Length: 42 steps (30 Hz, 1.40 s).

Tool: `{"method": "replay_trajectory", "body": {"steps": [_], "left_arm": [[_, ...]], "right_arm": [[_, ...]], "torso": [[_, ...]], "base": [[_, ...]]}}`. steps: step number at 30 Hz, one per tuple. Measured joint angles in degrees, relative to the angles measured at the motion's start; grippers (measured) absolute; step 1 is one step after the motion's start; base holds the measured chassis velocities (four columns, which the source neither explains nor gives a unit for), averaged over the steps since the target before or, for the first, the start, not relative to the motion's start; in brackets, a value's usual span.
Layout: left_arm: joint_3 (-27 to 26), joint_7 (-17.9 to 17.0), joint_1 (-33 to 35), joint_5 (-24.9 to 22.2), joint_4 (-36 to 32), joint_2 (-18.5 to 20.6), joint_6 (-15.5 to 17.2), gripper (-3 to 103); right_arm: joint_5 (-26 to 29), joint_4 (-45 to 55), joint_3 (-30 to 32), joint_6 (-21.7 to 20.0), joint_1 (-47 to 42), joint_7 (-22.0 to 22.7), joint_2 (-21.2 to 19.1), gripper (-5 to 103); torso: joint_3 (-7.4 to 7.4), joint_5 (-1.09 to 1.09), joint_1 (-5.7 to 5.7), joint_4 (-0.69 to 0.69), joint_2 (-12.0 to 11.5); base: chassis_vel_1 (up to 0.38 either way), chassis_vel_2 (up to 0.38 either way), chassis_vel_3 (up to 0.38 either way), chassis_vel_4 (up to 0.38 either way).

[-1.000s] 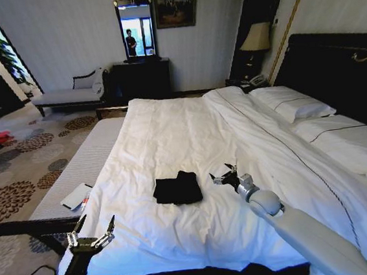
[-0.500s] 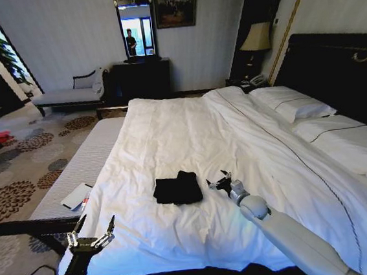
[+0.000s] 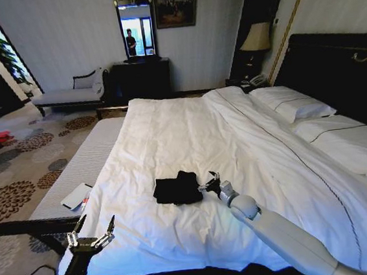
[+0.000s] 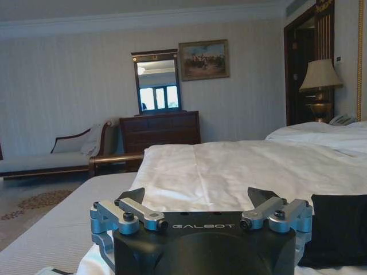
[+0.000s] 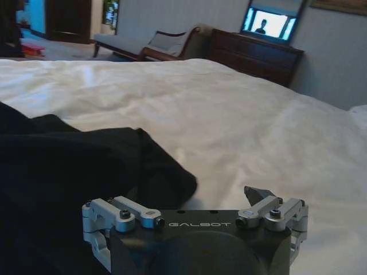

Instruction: Fold the clothes on the bed.

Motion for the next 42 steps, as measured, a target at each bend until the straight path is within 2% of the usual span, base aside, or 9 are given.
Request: {"method": "replay_trajectory", "body": {"steps": [9,14,18,19,23,26,35,38,42], "left_arm": [[0.0,0.0,0.0,0.0,0.0,0.0,0.0,100],[0.0,0.0,0.0,0.0,0.0,0.0,0.0,100],[0.0,0.0,0.0,0.0,0.0,0.0,0.0,100],[0.0,0.0,0.0,0.0,0.0,0.0,0.0,100],[0.0,0.0,0.0,0.0,0.0,0.0,0.0,100],[0.0,0.0,0.0,0.0,0.0,0.0,0.0,100],[0.0,0.0,0.0,0.0,0.0,0.0,0.0,100],[0.0,0.0,0.0,0.0,0.0,0.0,0.0,100],[0.0,0.0,0.0,0.0,0.0,0.0,0.0,100]], "right_arm": [[3.0,-0.4,-6.6,-1.5,9.0,0.8,0.1,100],[3.2,-4.4,-11.3,-1.7,13.3,1.1,2.4,100],[2.5,-9.8,-15.9,-1.9,14.9,1.8,8.3,100],[2.5,-9.8,-15.9,-1.9,14.9,1.8,8.3,100],[3.5,-11.4,-18.5,-2.8,17.7,2.9,14.9,100],[4.1,-12.2,-19.5,-2.9,19.5,3.1,16.4,100],[3.2,-13.5,-19.2,-2.1,18.0,2.8,16.4,100],[0.1,-15.4,-16.4,-0.6,14.8,1.9,18.6,100],[1.7,-14.3,-12.9,0.0,13.7,2.1,19.2,100]], "torso": [[0.00,-0.01,0.00,0.01,0.0],[0.00,-0.02,0.00,0.00,0.0],[0.00,-0.01,0.00,-0.02,0.0],[0.00,-0.01,0.00,-0.02,0.0],[0.00,-0.01,0.00,0.04,0.0],[0.00,-0.02,0.00,0.03,0.0],[0.00,-0.01,0.00,-0.03,0.0],[0.00,0.02,0.00,-0.02,0.0],[0.00,0.00,0.00,0.03,0.0]], "base": [[0.000,0.000,0.000,0.000],[0.000,0.000,0.000,0.000],[0.000,0.000,0.000,0.000],[0.000,0.000,0.000,0.000],[0.000,0.000,0.000,0.000],[0.000,0.000,0.000,0.000],[0.000,0.000,0.000,0.000],[0.000,0.000,0.000,0.000],[0.000,0.000,0.000,0.000]]}}
